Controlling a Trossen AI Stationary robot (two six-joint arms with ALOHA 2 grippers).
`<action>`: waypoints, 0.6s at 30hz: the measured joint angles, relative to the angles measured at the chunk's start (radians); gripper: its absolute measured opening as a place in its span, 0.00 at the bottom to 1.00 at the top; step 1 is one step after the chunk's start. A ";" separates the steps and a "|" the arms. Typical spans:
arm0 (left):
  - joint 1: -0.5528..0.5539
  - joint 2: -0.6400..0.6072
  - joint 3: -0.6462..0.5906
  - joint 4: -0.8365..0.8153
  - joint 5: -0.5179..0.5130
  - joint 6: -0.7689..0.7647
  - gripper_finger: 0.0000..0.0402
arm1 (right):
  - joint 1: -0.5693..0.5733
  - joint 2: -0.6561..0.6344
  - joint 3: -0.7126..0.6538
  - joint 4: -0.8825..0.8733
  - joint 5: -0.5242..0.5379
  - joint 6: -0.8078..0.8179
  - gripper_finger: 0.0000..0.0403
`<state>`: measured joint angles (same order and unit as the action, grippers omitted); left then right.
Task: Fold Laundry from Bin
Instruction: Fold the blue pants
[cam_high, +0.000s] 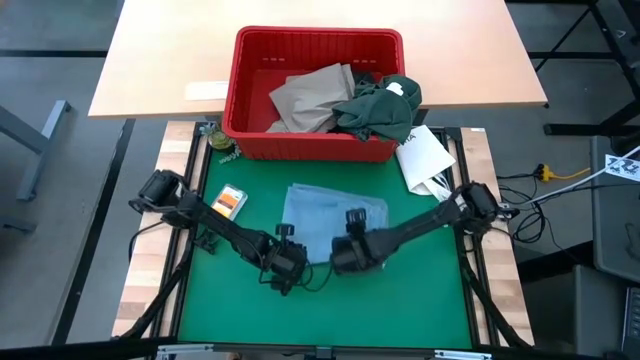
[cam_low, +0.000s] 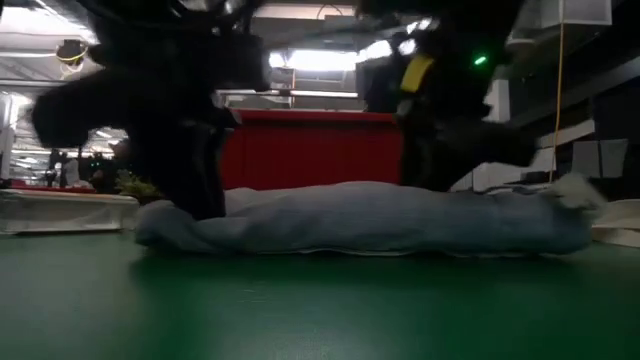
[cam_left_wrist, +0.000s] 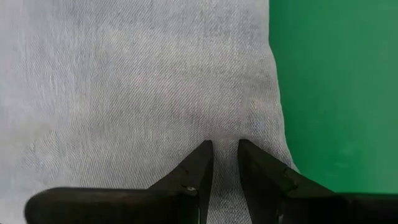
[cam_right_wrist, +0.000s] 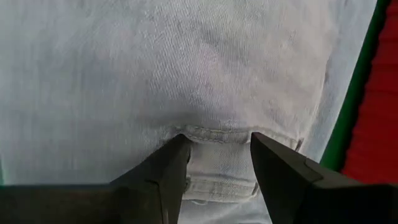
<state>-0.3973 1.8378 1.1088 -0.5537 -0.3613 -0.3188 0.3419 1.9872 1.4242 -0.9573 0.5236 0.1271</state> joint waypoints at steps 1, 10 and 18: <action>0.014 0.000 0.000 -0.003 -0.008 0.018 0.18 | -0.021 0.000 0.000 0.000 0.000 -0.014 0.44; 0.182 0.000 -0.001 -0.090 -0.092 0.141 0.18 | -0.227 0.000 0.000 0.003 0.001 -0.152 0.44; 0.302 -0.001 0.000 -0.084 -0.014 0.169 0.18 | -0.356 0.000 0.000 0.005 -0.012 -0.189 0.44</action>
<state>-0.0951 1.8370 1.1083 -0.6373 -0.3756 -0.1501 -0.0146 1.9873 1.4242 -0.9520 0.5114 -0.0621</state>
